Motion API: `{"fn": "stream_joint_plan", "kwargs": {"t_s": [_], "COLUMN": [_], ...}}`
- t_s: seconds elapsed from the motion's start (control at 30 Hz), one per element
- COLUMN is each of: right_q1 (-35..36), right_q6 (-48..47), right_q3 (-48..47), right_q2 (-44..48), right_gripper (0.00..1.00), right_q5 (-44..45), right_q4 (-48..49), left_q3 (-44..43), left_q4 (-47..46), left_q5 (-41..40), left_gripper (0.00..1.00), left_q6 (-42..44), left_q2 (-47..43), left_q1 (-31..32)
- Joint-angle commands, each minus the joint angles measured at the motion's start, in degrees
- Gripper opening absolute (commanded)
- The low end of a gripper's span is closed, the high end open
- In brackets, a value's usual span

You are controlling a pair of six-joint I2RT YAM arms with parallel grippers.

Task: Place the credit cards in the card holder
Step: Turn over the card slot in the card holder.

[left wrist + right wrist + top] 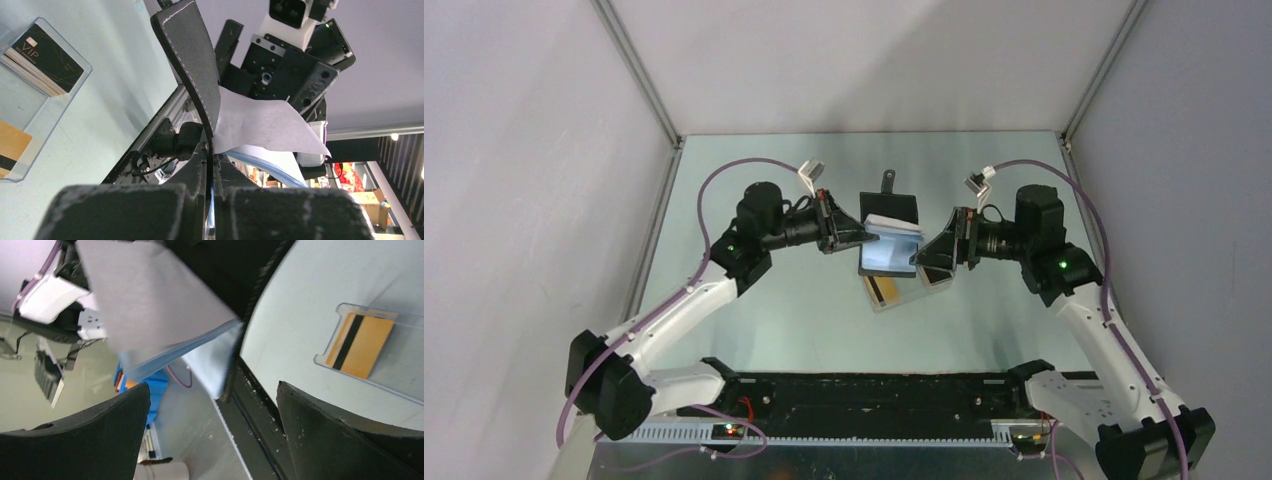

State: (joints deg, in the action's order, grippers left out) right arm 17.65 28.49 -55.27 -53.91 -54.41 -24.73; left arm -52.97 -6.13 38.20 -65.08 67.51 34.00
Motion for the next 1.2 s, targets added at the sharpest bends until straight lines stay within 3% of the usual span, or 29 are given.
{"fn": "stream_joint_plan", "kwargs": {"t_s": [0.0, 0.27, 0.4, 0.6, 0.73, 0.77, 0.8, 0.83, 0.87, 1.07, 1.17], "right_q1": [0.11, 0.02, 0.73, 3.22, 3.61, 3.52, 3.33, 3.17, 3.05, 2.67, 3.30], "right_q6": [3.60, 9.87, 14.49, 19.61, 20.21, 20.25, 20.28, 20.35, 20.41, 21.27, 22.10], "right_q3": [-0.46, -0.45, -0.40, -0.48, -0.44, -0.45, -0.46, -0.48, -0.47, -0.50, -0.49], "right_q2": [-1.45, -4.86, -6.19, -8.04, -6.75, -6.39, -5.79, -5.52, -4.87, -4.37, -4.36], "right_gripper": [1.00, 1.00, 0.91, 0.66, 0.36, 0.23, 0.11, 0.06, 0.00, 0.00, 0.00], "right_q5": [7.03, 5.64, 2.64, -2.60, -3.46, -3.44, -3.31, -3.19, -3.05, -4.48, -5.79], "right_q4": [4.92, 15.85, 22.86, 30.15, 30.62, 30.33, 30.17, 29.83, 29.74, 29.51, 30.08], "left_q3": [-2.76, -2.85, -3.09, -4.48, -4.82, -4.75, -4.77, -4.71, -4.70, -5.72, -7.04], "left_q4": [-2.35, -2.35, -2.39, -2.39, -2.39, -2.39, -2.39, -2.39, -2.39, -2.39, -2.39], "left_q5": [2.20, 3.25, 3.77, 3.55, 2.58, 2.30, 2.22, 1.99, 1.94, 3.04, 3.23], "left_gripper": [0.00, 0.00, 0.00, 0.00, 0.00, 0.01, 0.04, 0.08, 0.18, 0.59, 0.70], "left_q6": [-0.90, -0.38, 0.00, 0.87, 1.56, 1.94, 2.17, 2.53, 2.69, 5.93, 8.22], "left_q2": [-2.25, -3.25, -3.56, -4.14, -4.58, -4.66, -4.80, -4.82, -4.83, -4.50, -4.30], "left_q1": [0.65, 2.33, 3.15, 3.53, 3.48, 3.55, 3.49, 3.50, 3.47, 3.53, 3.48]}}
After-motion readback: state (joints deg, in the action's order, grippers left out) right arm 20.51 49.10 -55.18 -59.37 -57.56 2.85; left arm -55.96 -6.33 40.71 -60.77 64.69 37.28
